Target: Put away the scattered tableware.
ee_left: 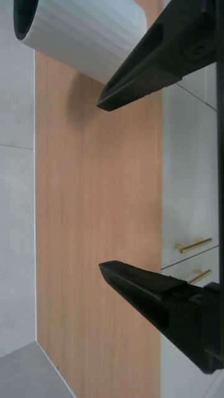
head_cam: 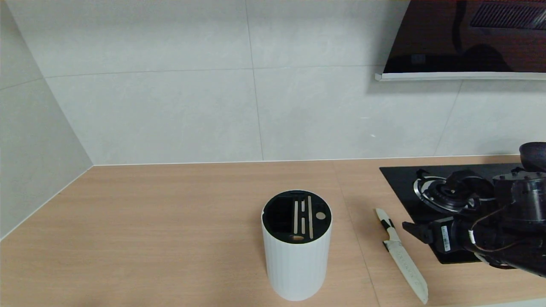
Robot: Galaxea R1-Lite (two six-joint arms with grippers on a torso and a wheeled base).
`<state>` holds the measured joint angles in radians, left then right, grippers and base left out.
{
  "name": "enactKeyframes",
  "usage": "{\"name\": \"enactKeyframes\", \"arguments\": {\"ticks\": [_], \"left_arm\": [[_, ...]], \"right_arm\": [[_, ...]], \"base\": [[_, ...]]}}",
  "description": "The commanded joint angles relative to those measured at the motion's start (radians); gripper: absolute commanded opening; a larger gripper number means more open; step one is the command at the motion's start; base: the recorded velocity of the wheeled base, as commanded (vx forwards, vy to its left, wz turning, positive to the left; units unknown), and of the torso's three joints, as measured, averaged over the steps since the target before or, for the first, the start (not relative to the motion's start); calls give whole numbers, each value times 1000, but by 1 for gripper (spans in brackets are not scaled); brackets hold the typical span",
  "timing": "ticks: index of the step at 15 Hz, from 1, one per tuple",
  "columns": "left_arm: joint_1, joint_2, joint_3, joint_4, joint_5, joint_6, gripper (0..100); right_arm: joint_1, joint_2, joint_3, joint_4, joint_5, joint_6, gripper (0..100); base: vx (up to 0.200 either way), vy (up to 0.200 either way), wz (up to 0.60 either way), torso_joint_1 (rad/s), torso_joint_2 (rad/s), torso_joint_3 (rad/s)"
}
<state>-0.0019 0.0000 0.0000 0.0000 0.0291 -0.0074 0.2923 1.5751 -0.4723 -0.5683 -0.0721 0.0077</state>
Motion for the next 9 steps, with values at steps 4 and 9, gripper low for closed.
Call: {"name": "enactKeyframes", "arguments": {"ticks": [4, 9], "left_arm": [[0, 0, 0, 0, 2, 0, 100], [0, 0, 0, 0, 0, 1, 100]], "right_arm": [[8, 154, 8, -2, 0, 5, 100], [14, 295, 8, -45, 2, 6, 100]], "base": [[0, 0, 0, 0, 0, 0], [0, 0, 0, 0, 0, 0]]}}
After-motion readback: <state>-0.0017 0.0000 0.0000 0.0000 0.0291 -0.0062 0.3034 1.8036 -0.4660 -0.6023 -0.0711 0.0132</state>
